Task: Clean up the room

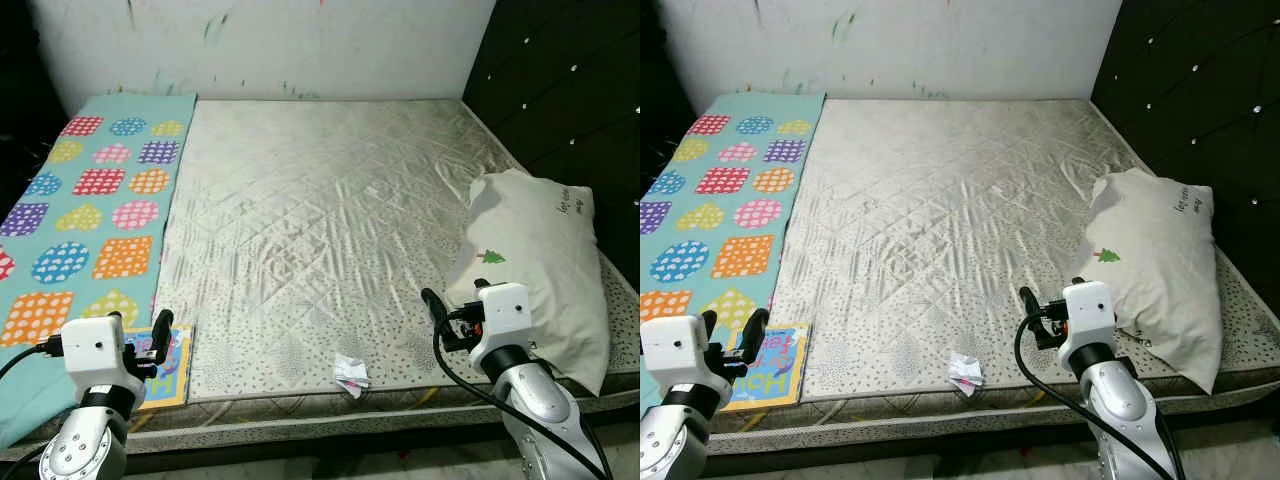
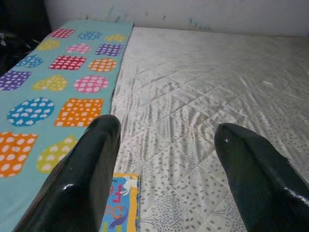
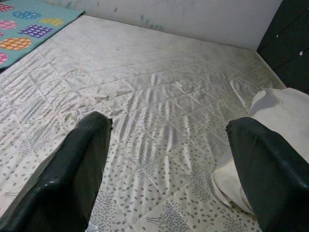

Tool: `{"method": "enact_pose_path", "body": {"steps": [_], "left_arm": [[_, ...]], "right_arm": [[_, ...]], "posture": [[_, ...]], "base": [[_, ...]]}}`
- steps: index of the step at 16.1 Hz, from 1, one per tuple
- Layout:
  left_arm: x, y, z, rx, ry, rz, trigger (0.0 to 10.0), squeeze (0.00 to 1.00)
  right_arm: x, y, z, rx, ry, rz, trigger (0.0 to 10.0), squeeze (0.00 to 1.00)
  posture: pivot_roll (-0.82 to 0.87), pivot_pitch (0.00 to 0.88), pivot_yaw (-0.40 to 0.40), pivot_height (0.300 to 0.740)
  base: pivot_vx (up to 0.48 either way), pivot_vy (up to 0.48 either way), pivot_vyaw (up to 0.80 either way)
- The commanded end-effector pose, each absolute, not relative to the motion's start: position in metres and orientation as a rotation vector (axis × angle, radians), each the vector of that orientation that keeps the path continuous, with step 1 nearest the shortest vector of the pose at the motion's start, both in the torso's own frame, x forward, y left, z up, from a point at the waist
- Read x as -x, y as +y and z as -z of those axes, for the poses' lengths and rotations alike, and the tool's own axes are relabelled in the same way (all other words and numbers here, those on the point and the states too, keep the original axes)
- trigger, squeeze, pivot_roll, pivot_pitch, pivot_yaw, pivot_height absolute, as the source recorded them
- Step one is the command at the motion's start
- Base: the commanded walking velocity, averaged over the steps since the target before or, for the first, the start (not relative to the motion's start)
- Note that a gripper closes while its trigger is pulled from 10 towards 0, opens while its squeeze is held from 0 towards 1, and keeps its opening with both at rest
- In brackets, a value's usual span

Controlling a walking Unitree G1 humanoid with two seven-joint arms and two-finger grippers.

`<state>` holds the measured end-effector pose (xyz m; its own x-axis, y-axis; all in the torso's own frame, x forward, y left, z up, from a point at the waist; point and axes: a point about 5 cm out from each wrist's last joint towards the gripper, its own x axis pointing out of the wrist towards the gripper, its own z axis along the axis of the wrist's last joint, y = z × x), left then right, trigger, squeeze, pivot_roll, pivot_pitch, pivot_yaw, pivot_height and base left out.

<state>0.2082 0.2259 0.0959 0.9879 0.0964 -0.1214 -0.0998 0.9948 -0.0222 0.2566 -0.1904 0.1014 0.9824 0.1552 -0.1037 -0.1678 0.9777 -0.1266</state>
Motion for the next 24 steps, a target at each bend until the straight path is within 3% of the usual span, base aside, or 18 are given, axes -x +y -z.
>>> {"method": "enact_pose_path", "body": {"steps": [1,12,24], "left_arm": [[-0.2093,0.2245,-0.0946,0.026,0.129,-0.089,10.0,0.00],[-0.2122,0.2230,-0.0945,0.012,0.123,-0.089,10.0,0.00],[-0.2126,0.2246,-0.0958,0.024,0.108,-0.095,10.0,0.00]], "right_arm": [[-0.2563,-0.1901,-0.1044,0.136,0.086,-0.169,10.0,0.00],[-0.2572,-0.1877,-0.1050,0.140,0.075,-0.190,10.0,0.00],[-0.2636,-0.1881,-0.1082,0.153,0.063,-0.191,10.0,0.00]], "posture": [[-0.09,0.043,-0.042,0.723],[-0.09,0.033,-0.043,0.601],[-0.09,0.048,-0.047,0.597]], "base": [[0.000,0.000,0.00],[0.000,0.000,0.00],[0.000,0.000,0.00]]}}
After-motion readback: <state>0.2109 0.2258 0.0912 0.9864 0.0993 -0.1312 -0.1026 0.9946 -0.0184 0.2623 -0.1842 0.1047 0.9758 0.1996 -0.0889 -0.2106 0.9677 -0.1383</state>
